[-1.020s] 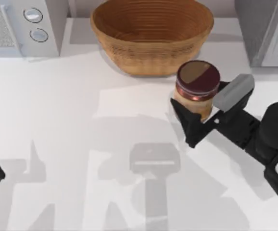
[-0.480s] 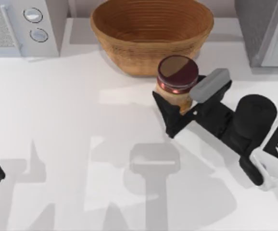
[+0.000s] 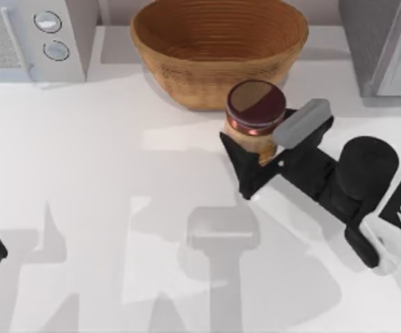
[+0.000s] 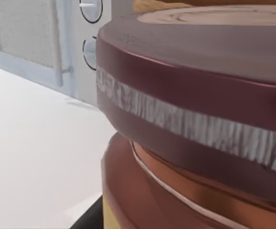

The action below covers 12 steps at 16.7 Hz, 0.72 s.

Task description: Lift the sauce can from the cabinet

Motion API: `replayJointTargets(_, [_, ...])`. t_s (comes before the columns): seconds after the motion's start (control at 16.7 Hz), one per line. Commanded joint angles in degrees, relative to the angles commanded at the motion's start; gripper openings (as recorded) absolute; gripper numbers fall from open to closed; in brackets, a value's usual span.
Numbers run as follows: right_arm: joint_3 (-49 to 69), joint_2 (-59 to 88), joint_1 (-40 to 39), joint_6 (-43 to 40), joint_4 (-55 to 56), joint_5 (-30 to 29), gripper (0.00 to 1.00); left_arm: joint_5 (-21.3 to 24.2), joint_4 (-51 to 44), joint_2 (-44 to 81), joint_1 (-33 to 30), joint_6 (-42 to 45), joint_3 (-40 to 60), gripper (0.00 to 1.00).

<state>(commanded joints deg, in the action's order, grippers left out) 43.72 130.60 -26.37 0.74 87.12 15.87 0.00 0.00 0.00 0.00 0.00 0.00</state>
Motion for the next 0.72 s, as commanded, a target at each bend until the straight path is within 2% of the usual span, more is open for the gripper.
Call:
replayJointTargets(0.48, [0.00, 0.00, 0.00, 0.00, 0.00, 0.00, 0.98, 0.00, 0.00, 0.00, 0.00, 0.00, 0.00, 1.00])
replayJointTargets(0.72, [0.00, 0.00, 0.00, 0.00, 0.00, 0.00, 1.00, 0.00, 0.00, 0.00, 0.00, 0.00, 0.00, 1.00])
